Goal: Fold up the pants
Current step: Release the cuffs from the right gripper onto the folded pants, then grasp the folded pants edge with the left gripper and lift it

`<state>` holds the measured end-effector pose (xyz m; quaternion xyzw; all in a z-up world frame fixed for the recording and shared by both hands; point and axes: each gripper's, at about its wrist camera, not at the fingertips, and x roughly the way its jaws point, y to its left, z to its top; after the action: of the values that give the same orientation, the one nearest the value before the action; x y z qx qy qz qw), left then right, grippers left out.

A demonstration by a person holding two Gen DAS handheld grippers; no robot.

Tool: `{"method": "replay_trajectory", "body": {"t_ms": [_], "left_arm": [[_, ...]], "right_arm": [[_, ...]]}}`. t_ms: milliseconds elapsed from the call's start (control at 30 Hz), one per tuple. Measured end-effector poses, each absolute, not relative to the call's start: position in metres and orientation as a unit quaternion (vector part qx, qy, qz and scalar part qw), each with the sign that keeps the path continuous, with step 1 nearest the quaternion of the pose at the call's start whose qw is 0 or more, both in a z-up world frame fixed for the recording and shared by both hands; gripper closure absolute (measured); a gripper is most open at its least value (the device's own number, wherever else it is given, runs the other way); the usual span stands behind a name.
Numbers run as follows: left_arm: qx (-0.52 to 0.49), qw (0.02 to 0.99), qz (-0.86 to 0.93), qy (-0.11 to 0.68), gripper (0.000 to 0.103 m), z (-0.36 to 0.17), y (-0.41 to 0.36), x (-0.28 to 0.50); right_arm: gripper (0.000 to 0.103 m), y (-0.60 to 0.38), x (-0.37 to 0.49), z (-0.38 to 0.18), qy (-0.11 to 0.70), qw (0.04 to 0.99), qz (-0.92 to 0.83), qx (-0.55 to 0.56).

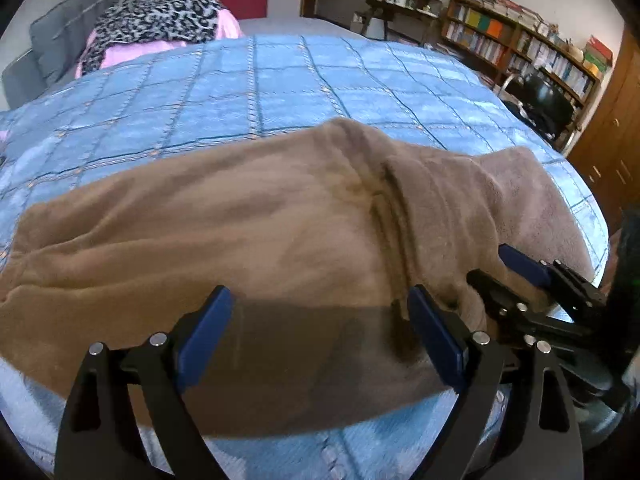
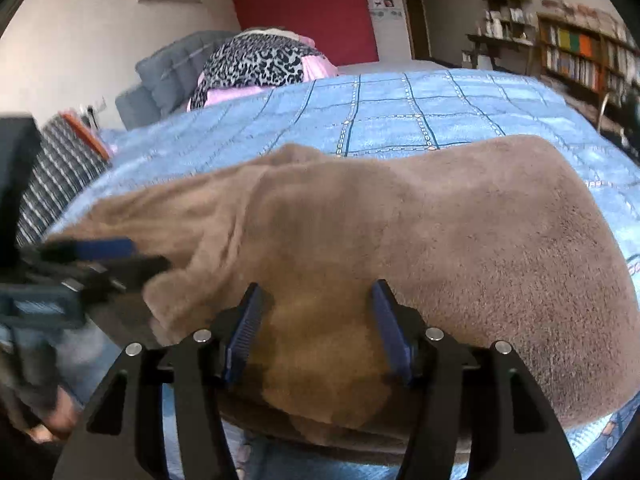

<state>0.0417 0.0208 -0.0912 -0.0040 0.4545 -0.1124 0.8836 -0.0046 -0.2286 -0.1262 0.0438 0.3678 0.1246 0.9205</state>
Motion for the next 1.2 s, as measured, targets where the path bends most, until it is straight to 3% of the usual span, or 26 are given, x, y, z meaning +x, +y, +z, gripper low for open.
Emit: {"method": "replay_trajectory", "body": {"t_ms": [500,800,1200], "left_arm": [[-0.156,0.889,0.029,0.43,0.012,-0.066,0.154,-0.007],[-0.236,0.851,0.067,0.465,0.012,-0.097,0.21,-0.024],[-0.346,0.832,0.069,0.428,0.012,-0.122,0.249,0.004]], "right_arm": [[0.043,-0.214,-0.016,-0.094,0.342,0.933,0.101,0.049],[0.043,-0.183,-0.008,-0.106,0.357,0.925,0.13,0.029],[0.04,-0.179,-0.007,-0.12,0.358,0.924,0.133,0.019]]}}
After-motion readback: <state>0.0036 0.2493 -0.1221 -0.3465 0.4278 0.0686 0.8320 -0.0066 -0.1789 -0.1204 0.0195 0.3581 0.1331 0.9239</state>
